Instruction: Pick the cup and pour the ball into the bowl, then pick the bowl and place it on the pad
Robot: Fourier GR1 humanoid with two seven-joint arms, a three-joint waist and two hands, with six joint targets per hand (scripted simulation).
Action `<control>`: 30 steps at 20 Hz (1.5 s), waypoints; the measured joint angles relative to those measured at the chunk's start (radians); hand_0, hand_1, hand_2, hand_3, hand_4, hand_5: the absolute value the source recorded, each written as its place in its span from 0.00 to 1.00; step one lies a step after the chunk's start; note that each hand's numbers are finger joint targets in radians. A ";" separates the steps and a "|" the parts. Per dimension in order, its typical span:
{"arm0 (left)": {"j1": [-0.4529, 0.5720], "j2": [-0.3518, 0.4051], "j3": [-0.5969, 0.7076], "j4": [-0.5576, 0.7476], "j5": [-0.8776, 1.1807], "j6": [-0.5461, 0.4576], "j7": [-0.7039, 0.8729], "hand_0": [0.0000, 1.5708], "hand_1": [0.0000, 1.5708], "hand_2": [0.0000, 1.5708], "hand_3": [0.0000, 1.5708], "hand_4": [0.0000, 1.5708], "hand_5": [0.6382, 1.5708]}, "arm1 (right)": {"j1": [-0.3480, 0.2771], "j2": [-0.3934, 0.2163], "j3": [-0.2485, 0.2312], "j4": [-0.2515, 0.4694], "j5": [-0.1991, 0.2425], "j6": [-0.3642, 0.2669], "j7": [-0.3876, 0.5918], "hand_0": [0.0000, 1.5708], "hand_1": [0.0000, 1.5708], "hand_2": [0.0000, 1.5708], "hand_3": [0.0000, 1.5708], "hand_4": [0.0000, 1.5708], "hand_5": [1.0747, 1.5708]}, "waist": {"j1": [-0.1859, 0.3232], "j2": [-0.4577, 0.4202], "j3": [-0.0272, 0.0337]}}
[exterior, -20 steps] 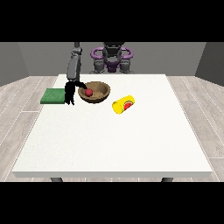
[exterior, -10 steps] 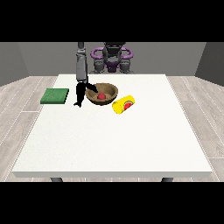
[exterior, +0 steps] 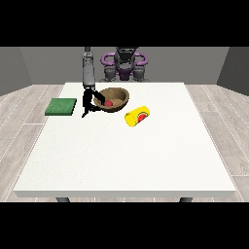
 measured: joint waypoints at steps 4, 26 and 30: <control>0.065 0.009 0.017 0.079 -0.014 -0.023 -0.049 0.00 0.00 0.00 0.00 0.00 0.97 | -0.028 -0.058 0.054 -0.039 0.054 0.001 0.225 1.00 1.00 1.00 1.00 0.80 0.78 | -0.044 -0.061 0.0116; 0.151 0.129 0.078 0.131 -0.009 -0.034 -0.139 0.00 0.00 0.00 0.00 0.00 0.96 | -0.150 -0.390 -0.062 0.073 0.016 0.281 0.296 1.00 1.00 1.00 0.78 0.82 0.93 | -0.155 -0.001 0.0245; 0.161 0.130 0.076 0.088 0.003 -0.025 -0.123 0.00 0.00 0.00 0.00 0.01 0.96 | -0.148 -0.444 -0.127 0.157 -0.024 0.335 0.217 1.00 1.00 1.00 0.64 0.83 0.94 | -0.138 0.017 0.0251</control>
